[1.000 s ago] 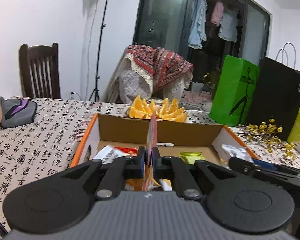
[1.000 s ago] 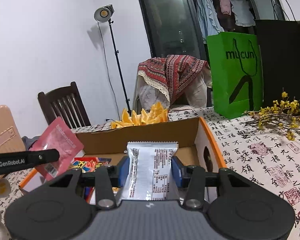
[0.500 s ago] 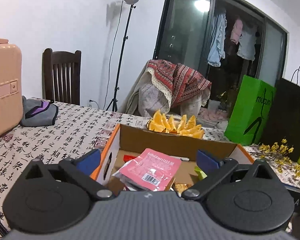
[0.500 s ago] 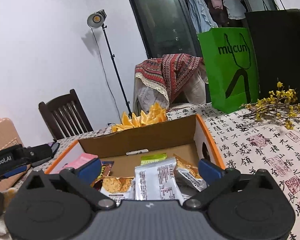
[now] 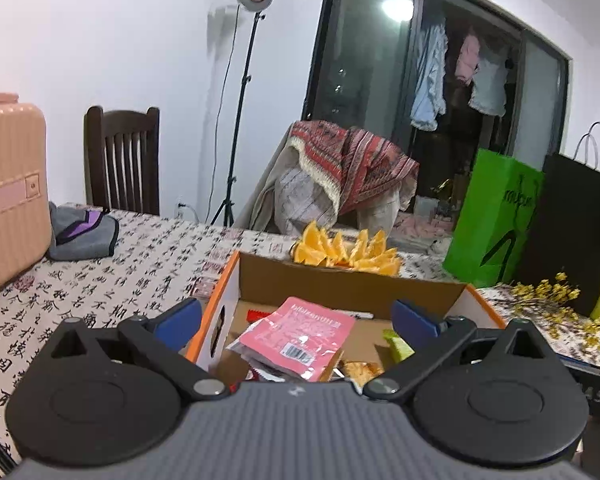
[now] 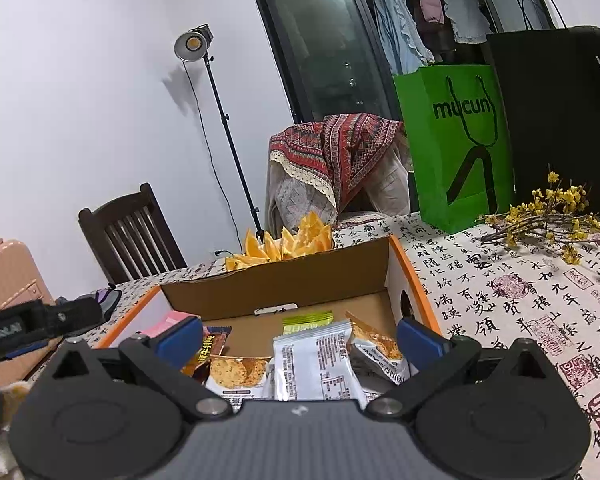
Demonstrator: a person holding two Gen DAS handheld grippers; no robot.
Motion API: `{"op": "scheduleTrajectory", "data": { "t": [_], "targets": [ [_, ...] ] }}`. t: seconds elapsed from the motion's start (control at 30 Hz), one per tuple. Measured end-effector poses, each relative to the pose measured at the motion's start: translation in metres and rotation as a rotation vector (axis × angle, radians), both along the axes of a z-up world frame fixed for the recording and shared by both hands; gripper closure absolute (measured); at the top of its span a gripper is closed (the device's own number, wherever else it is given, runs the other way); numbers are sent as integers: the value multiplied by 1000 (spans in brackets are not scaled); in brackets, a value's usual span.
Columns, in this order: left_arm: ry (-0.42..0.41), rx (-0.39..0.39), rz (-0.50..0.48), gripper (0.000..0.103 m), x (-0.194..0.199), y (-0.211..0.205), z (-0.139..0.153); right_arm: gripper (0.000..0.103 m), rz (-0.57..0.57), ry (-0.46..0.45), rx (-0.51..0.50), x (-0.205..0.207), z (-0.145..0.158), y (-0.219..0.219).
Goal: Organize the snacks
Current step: 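Withdraw both grippers from the box toward the remaining packets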
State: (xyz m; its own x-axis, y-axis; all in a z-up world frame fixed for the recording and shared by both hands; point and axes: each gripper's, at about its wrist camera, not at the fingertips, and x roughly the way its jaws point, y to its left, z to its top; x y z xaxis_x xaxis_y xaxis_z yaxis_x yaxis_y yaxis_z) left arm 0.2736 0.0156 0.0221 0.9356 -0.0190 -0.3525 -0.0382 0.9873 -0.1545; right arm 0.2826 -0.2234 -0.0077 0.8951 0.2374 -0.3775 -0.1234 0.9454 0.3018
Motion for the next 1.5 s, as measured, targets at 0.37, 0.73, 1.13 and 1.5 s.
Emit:
{"op": "scheduleTrajectory", "data": {
  "t": [0.37, 0.73, 1.13, 1.5],
  "targets": [
    [-17, 3, -16, 0, -39, -3, 25, 0, -13, 20, -3, -21, 17, -7],
    [-23, 15, -61, 0, -91, 8, 33, 0, -24, 19, -50, -77, 37, -24],
    [31, 12, 53, 0, -148, 62, -7, 0, 31, 140, -113, -134, -2, -19],
    [78, 7, 82, 0, -195, 92, -30, 0, 75, 216, -117, -172, -25, -14]
  ]
}}
